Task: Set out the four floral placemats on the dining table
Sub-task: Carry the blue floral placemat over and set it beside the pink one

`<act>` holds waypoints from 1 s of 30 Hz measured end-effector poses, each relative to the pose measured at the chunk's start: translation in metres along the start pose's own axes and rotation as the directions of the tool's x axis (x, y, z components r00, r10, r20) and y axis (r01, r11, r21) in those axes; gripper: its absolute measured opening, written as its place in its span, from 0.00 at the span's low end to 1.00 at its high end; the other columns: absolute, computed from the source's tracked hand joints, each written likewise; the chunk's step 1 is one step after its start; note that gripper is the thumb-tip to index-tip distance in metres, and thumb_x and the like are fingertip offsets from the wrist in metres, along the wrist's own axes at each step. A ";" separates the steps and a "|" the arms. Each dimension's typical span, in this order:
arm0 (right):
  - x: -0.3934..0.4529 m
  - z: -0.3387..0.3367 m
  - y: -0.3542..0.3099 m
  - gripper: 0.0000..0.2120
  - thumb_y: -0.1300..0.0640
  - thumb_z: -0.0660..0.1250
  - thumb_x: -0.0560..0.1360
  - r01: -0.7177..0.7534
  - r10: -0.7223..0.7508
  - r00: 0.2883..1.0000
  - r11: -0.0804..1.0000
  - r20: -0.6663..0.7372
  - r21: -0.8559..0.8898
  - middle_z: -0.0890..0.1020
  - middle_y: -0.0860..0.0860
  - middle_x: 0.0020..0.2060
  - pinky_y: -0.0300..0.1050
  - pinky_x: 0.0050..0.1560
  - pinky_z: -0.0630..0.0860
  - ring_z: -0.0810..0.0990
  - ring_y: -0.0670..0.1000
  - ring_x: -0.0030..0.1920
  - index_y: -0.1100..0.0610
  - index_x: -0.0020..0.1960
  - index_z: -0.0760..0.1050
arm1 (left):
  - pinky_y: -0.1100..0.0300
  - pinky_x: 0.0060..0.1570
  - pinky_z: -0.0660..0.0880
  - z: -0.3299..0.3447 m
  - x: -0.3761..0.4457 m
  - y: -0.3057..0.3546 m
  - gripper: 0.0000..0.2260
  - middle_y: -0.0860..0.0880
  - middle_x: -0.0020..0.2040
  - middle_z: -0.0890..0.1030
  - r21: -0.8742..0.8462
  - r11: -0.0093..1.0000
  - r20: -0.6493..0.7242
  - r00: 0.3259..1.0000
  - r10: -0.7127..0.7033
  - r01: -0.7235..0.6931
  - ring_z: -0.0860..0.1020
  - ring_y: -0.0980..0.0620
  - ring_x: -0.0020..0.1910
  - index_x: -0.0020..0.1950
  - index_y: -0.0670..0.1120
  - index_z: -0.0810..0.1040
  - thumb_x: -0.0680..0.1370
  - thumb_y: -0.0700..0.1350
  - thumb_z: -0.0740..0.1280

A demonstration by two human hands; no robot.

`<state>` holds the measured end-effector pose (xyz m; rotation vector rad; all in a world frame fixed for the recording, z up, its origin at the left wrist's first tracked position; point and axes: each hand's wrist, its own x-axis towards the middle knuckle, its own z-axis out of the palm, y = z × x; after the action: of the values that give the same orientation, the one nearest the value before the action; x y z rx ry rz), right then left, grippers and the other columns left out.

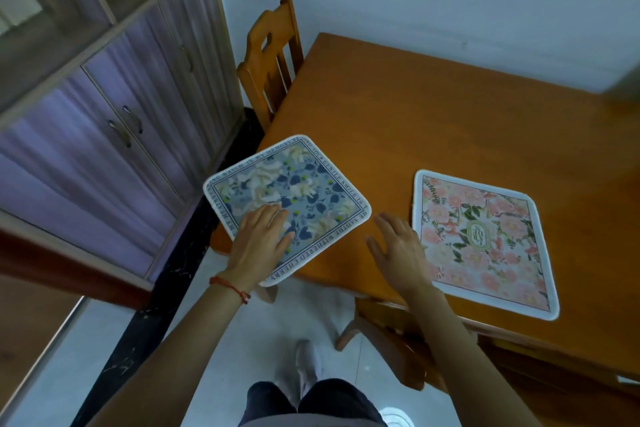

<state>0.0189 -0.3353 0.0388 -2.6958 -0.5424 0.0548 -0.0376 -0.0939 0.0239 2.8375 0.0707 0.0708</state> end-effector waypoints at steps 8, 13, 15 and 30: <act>0.036 0.020 -0.008 0.35 0.35 0.42 0.74 -0.032 0.032 0.999 0.999 0.014 0.017 0.75 0.56 0.62 0.56 0.61 0.71 0.73 0.58 0.62 0.58 0.65 0.69 | 0.44 0.54 0.75 0.007 0.040 -0.026 0.22 0.40 0.56 0.80 0.035 0.999 0.041 0.999 0.032 -0.034 0.79 0.41 0.55 0.58 0.40 0.77 0.74 0.52 0.54; 0.051 0.031 -0.015 0.40 0.33 0.36 0.71 -0.106 0.106 0.994 0.994 0.015 0.034 0.73 0.55 0.65 0.52 0.64 0.67 0.70 0.56 0.65 0.56 0.67 0.68 | 0.47 0.53 0.76 0.005 0.067 -0.041 0.21 0.41 0.54 0.81 0.075 0.991 0.042 0.993 0.110 -0.113 0.79 0.43 0.54 0.56 0.40 0.77 0.74 0.51 0.55; 0.054 0.036 -0.019 0.41 0.33 0.35 0.71 -0.149 0.149 0.989 0.988 0.017 0.032 0.72 0.54 0.65 0.52 0.64 0.67 0.70 0.55 0.65 0.56 0.67 0.67 | 0.48 0.54 0.76 0.007 0.077 -0.051 0.20 0.42 0.55 0.80 0.069 0.987 0.059 0.988 0.144 -0.148 0.76 0.44 0.56 0.56 0.41 0.76 0.74 0.52 0.54; 0.044 0.099 -0.104 0.22 0.46 0.57 0.75 -0.593 0.592 0.797 0.805 -0.115 0.037 0.78 0.57 0.58 0.54 0.56 0.72 0.76 0.59 0.58 0.58 0.62 0.72 | 0.56 0.58 0.63 0.005 0.153 -0.141 0.22 0.43 0.56 0.80 0.023 0.839 0.229 0.820 0.525 -0.544 0.73 0.46 0.58 0.58 0.40 0.76 0.76 0.52 0.53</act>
<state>0.0105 -0.1939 -0.0111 -2.7359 0.3624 0.0586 0.1098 0.0479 -0.0163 2.8367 -0.7959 -0.1222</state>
